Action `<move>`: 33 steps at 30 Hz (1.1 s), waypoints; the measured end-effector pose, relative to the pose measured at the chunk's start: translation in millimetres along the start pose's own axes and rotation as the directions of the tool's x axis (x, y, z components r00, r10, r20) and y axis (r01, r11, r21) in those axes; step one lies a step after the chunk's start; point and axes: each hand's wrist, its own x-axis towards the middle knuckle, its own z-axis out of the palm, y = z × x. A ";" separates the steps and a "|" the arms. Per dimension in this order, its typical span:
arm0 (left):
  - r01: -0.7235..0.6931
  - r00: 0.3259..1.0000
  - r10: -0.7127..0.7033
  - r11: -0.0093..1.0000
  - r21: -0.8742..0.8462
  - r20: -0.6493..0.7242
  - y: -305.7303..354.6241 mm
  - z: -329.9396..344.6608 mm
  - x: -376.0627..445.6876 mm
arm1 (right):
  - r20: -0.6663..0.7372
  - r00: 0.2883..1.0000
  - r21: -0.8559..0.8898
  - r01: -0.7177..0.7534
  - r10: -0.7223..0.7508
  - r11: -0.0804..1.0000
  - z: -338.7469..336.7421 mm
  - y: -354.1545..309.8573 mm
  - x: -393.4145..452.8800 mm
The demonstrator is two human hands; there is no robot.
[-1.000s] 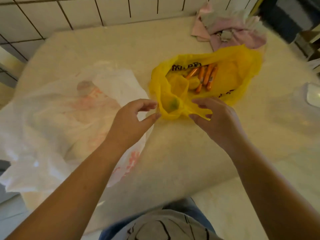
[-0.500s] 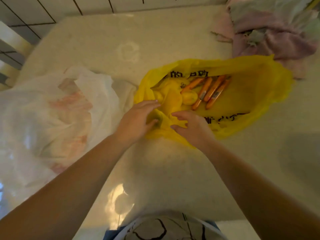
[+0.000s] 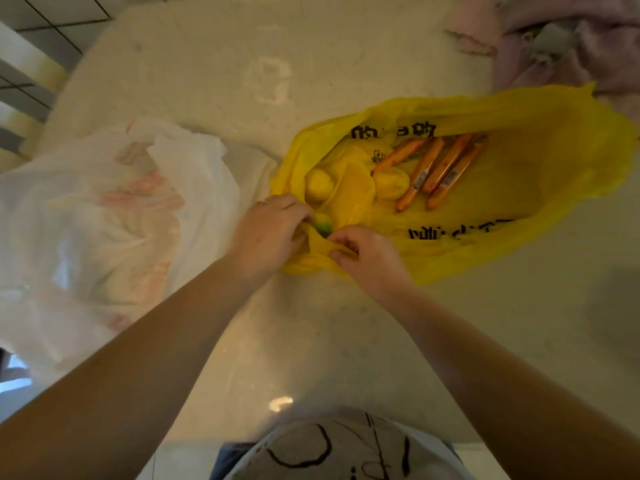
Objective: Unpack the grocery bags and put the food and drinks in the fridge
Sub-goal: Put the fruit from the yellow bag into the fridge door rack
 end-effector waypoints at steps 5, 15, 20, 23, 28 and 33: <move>0.023 1.000 -0.023 1.000 0.019 0.015 -10.7 3.5 -14.8 | 0.059 0.998 -0.045 0.041 -0.038 0.998 10.9 4.0 -1.4; 0.139 0.983 -0.137 0.990 -0.002 0.124 -12.0 18.7 -26.5 | 0.067 0.996 -0.076 -0.056 0.061 0.996 14.4 17.6 -3.4; 0.157 0.980 -0.164 0.985 -0.074 -0.113 -0.7 12.6 -17.0 | -0.130 0.991 -0.008 -0.028 0.026 1.000 -30.0 12.5 7.3; 0.125 0.979 -0.128 0.992 -0.028 -0.158 6.2 11.2 -7.9 | -0.270 0.961 -0.147 0.018 -0.057 0.989 -60.0 14.3 22.2; 0.114 0.993 -0.113 0.993 0.013 -0.015 8.2 19.6 -0.8 | -0.209 0.977 -0.368 -0.028 -0.053 0.929 -80.1 24.7 47.6; 0.118 0.993 -0.118 0.993 0.018 0.017 5.1 27.3 0.4 | -0.125 0.992 -0.441 -0.054 -0.002 0.896 -79.7 32.4 55.1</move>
